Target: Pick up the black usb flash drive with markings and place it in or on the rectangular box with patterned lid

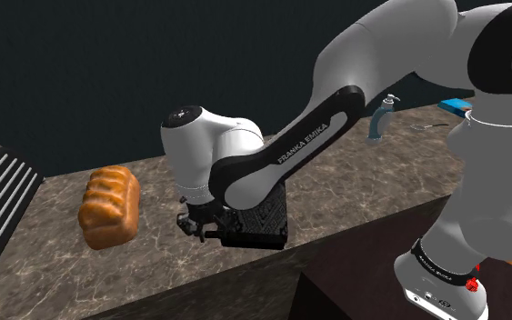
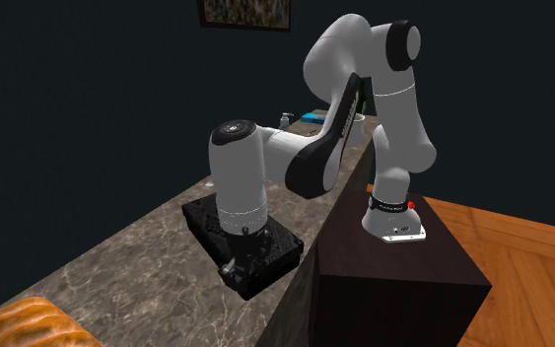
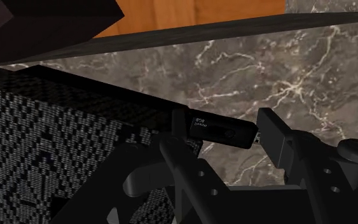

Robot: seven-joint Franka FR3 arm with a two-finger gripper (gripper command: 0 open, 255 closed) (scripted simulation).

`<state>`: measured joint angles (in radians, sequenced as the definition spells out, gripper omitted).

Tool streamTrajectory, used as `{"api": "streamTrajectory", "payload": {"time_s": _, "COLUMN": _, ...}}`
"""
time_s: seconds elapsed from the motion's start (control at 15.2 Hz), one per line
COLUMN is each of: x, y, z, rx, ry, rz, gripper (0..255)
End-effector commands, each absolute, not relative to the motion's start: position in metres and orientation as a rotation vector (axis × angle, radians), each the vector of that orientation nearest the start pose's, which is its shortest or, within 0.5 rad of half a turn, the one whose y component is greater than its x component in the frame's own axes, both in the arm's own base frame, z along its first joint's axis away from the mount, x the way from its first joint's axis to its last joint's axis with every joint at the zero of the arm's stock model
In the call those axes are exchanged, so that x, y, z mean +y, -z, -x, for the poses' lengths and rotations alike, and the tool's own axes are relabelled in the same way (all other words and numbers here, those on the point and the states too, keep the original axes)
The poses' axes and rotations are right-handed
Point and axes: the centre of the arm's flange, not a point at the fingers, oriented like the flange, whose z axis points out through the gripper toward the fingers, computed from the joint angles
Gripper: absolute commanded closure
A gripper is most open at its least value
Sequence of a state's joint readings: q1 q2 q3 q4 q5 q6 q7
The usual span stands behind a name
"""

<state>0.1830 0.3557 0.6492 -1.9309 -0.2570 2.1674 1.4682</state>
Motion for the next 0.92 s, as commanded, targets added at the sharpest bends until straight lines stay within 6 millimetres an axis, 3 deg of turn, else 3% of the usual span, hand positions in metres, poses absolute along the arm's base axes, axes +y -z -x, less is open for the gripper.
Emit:
{"api": "streamTrajectory", "payload": {"time_s": 0.0, "x": 0.429, "y": -0.344, "z": -0.429, "rx": 0.804, "ry": -0.028, "rz": 3.068, "gripper": 255}}
{"api": "streamTrajectory", "payload": {"time_s": 0.66, "x": 0.429, "y": -0.393, "z": -0.429, "rx": 0.804, "ry": -0.028, "rz": 3.068, "gripper": 255}}
{"api": "streamTrajectory", "payload": {"time_s": 0.86, "x": 0.392, "y": -0.393, "z": -0.442, "rx": 0.804, "ry": -0.028, "rz": 3.068, "gripper": 255}}
